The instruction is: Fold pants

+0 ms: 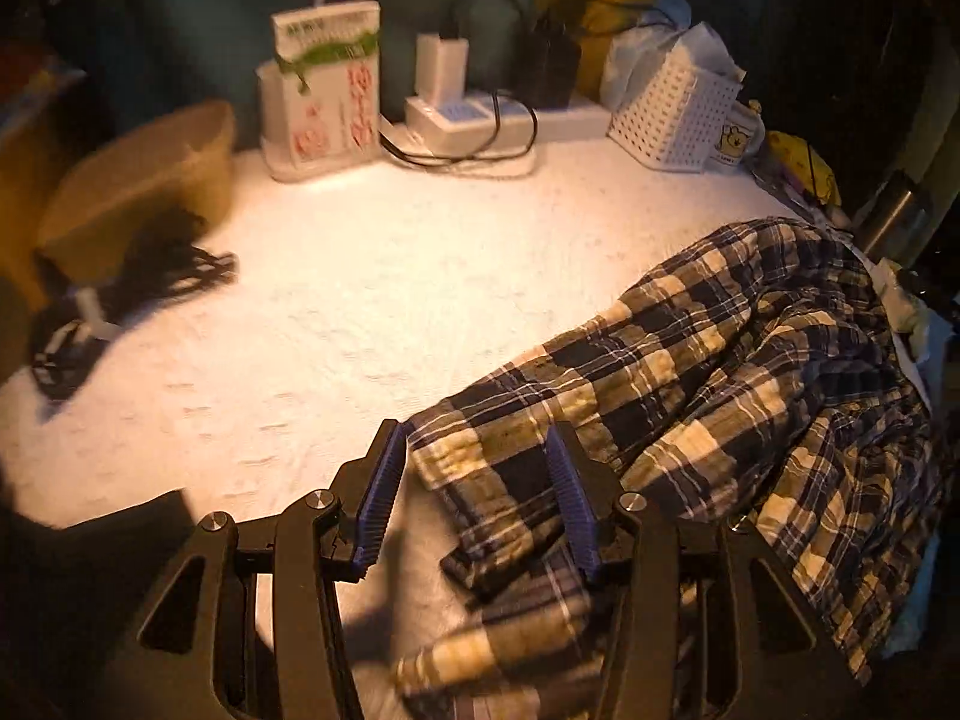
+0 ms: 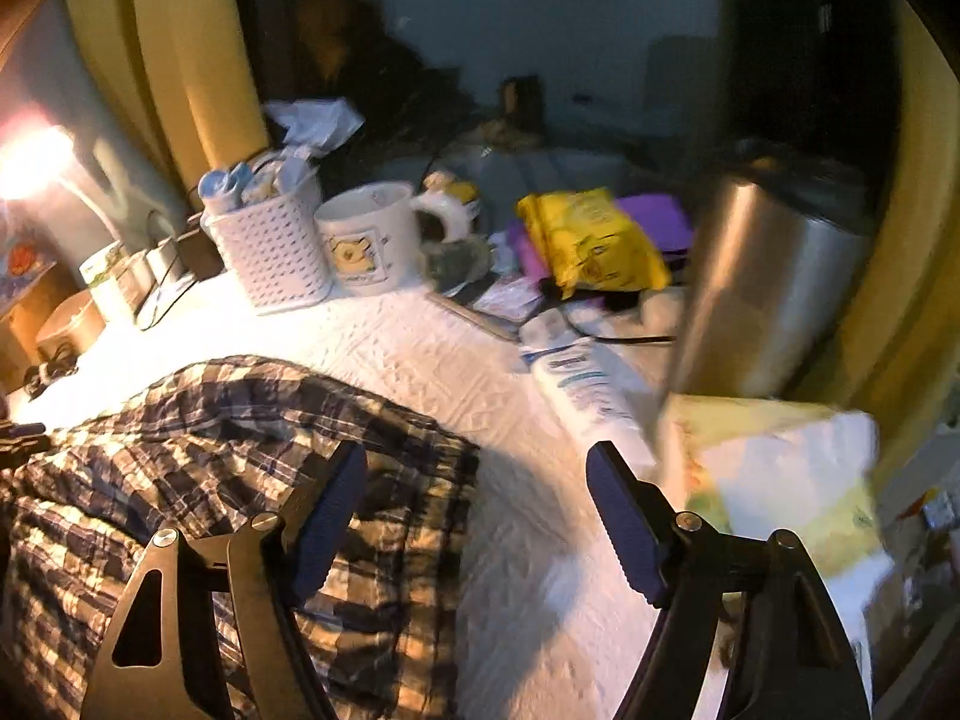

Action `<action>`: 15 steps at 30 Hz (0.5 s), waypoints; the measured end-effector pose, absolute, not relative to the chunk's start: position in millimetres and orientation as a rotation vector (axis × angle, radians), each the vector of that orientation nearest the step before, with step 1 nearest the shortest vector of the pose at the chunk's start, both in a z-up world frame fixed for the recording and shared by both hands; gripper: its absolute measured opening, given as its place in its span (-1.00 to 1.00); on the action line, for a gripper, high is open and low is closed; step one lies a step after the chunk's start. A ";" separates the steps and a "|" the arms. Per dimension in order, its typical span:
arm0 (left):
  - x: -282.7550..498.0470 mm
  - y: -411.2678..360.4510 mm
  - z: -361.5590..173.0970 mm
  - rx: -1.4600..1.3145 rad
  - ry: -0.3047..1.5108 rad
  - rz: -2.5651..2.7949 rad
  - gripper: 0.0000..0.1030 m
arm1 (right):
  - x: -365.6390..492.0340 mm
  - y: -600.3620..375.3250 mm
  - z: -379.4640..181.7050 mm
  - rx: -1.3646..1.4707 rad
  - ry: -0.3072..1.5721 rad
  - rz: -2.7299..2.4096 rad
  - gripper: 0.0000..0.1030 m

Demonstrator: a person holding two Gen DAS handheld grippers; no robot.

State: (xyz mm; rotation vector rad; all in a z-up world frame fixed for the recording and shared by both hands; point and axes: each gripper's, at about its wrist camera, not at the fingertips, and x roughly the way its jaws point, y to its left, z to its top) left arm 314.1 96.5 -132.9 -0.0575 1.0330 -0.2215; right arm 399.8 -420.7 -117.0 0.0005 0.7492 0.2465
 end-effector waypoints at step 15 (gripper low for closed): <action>321.0 81.1 -125.3 0.064 0.950 -0.253 -0.82 | 468.0 -408.5 -166.1 0.231 0.957 0.522 -0.40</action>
